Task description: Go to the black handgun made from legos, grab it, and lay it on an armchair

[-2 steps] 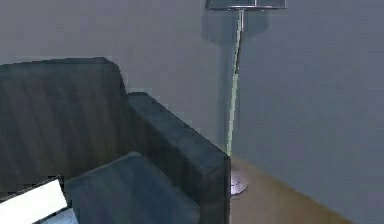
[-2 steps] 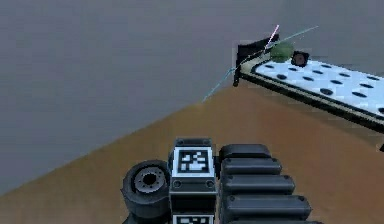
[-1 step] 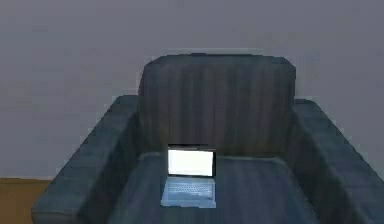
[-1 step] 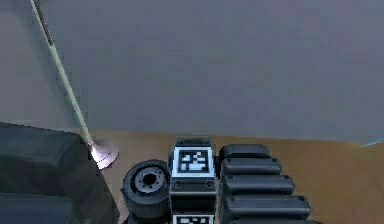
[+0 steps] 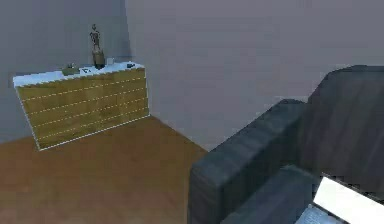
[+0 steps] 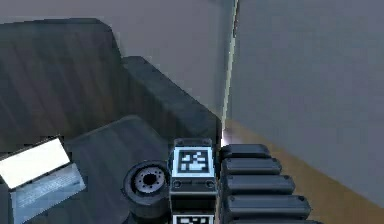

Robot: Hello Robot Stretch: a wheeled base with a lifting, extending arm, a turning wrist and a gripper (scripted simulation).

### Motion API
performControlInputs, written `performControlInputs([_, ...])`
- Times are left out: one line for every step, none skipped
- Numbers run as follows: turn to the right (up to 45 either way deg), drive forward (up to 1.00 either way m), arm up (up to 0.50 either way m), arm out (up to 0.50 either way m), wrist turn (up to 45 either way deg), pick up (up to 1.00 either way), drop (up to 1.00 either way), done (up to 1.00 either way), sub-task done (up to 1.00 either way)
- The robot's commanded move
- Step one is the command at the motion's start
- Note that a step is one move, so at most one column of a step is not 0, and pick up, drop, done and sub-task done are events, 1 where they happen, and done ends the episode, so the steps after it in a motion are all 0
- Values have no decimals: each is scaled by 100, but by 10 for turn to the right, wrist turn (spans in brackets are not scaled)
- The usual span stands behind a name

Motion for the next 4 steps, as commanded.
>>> performControlInputs([-210,0,0,0,0,0,0,0,0])
performControlInputs([0,75,0,0,0,0,0,0,0])
performControlInputs([210,0,0,0,0,0,0,0,0])
performControlInputs([0,15,0,0,0,0,0,0,0])
